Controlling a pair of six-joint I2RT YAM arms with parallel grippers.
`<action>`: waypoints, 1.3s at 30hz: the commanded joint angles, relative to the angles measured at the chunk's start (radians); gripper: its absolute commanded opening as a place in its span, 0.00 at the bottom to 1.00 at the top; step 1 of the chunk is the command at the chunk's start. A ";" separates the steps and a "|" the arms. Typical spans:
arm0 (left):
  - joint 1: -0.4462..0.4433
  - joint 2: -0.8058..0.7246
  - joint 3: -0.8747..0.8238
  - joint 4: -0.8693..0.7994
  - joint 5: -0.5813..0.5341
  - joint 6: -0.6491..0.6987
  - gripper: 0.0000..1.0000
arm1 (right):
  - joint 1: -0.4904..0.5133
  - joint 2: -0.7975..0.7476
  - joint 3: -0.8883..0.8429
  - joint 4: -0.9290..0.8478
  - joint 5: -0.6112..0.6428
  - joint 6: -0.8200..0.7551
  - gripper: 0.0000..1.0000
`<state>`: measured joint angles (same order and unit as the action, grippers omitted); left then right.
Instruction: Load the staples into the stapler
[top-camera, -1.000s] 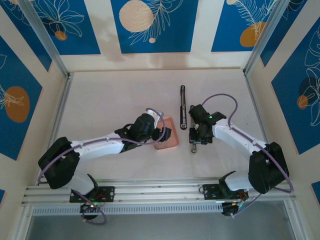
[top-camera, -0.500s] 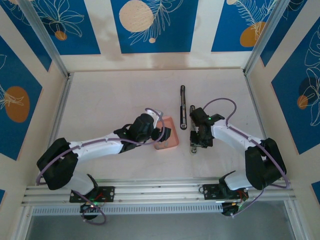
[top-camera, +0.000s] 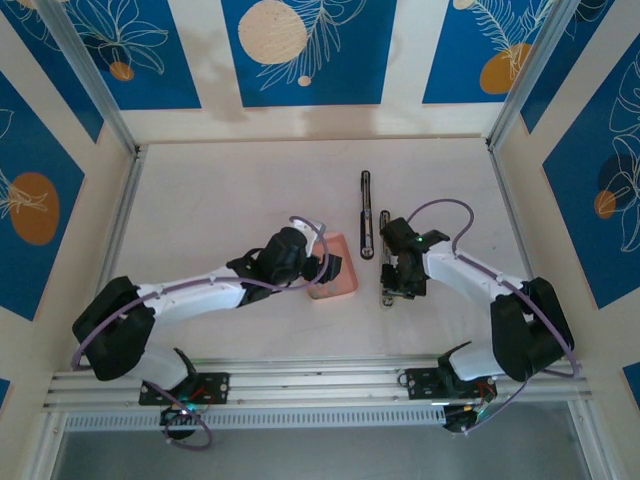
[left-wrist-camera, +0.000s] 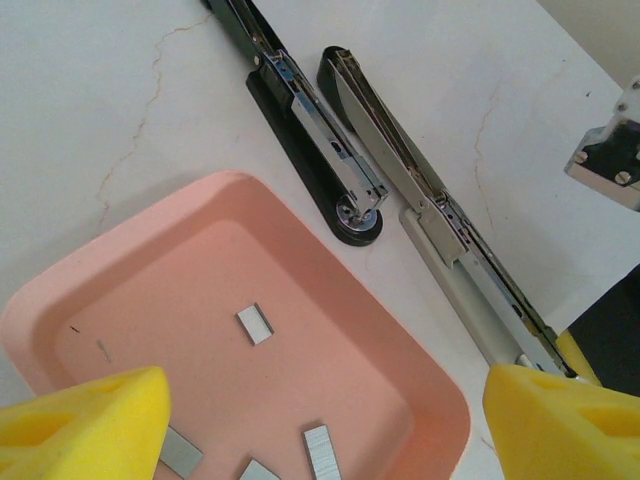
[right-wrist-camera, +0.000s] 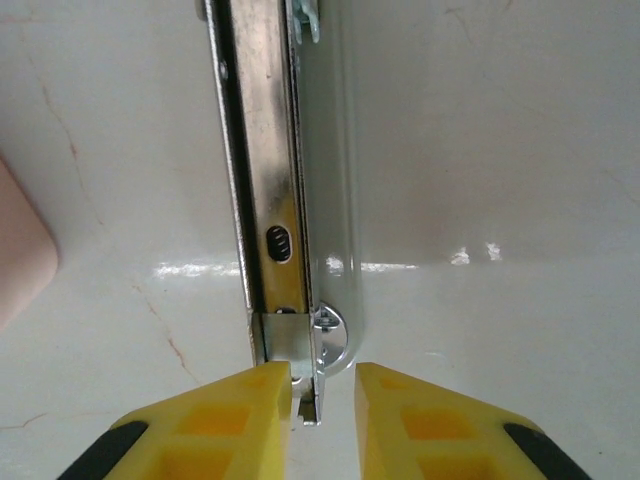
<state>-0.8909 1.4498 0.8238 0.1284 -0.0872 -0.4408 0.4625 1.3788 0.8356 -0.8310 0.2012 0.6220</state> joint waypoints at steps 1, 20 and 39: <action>-0.009 -0.051 -0.031 0.034 -0.009 -0.030 0.82 | 0.004 -0.061 0.038 -0.050 -0.011 0.022 0.26; -0.006 -0.364 -0.312 0.019 -0.068 -0.229 0.88 | 0.266 -0.168 -0.048 0.211 -0.193 0.355 0.49; 0.012 -0.490 -0.370 -0.063 -0.161 -0.191 0.91 | 0.319 0.126 0.023 0.413 -0.187 0.456 0.51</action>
<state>-0.8875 0.9714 0.4587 0.0864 -0.2165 -0.6510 0.7940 1.4681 0.7952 -0.4305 0.0322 1.0897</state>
